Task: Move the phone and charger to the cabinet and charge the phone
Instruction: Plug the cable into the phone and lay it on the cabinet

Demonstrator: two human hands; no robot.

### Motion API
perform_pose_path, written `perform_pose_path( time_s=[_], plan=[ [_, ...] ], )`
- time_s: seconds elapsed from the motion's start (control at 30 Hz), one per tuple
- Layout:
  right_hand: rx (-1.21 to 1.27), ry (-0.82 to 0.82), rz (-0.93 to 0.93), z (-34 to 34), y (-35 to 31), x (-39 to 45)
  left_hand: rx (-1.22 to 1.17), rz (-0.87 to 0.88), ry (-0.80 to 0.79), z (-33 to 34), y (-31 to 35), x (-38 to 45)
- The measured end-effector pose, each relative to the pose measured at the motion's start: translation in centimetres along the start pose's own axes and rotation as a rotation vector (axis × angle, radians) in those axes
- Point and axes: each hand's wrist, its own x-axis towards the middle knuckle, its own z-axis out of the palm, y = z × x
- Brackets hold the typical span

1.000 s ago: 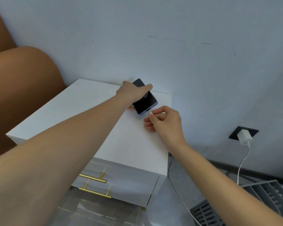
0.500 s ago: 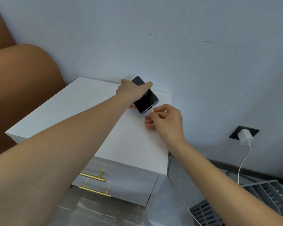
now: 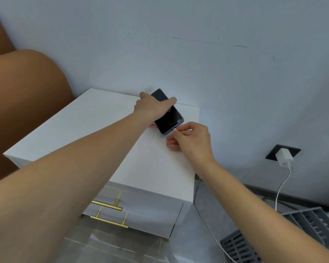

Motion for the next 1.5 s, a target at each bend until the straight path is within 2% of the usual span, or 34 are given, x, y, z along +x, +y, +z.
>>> perform_pose_path(
  time_s=[0.17, 0.43, 0.6, 0.7, 0.87, 1.1, 1.27, 1.5],
  plan=[
    [0.050, -0.024, 0.056, -0.1, -0.3, 0.3, 0.054, 0.015, 0.000, 0.2, -0.4, 0.2],
    [0.000, -0.030, 0.011, 0.0, -0.2, 0.4, 0.113, 0.025, 0.009, 0.3, -0.5, 0.2],
    [-0.020, -0.047, 0.023, 0.0, -0.4, 0.1, 0.206, 0.072, 0.003, 0.0, -0.1, 0.4],
    [-0.023, -0.112, 0.016, 0.1, -0.7, 0.0, 0.331, 0.097, -0.024, 0.1, 0.0, 0.6],
    [-0.452, -0.093, -0.213, 0.1, -0.8, -0.1, 0.562, 0.196, -0.074, 0.5, -0.1, 0.5],
    [-0.515, -0.026, -0.224, -1.3, -0.4, 0.4, 0.707, 0.293, -0.024, 1.3, -0.3, 0.1],
    [-0.551, -0.005, -0.250, -2.5, 0.1, 0.8, 0.727, 0.359, 0.008, 0.9, -1.1, 0.1],
    [-0.522, 0.018, -0.273, -3.8, 0.8, 1.4, 0.519, 0.564, 0.174, -3.8, -6.2, -2.1]
  ],
)
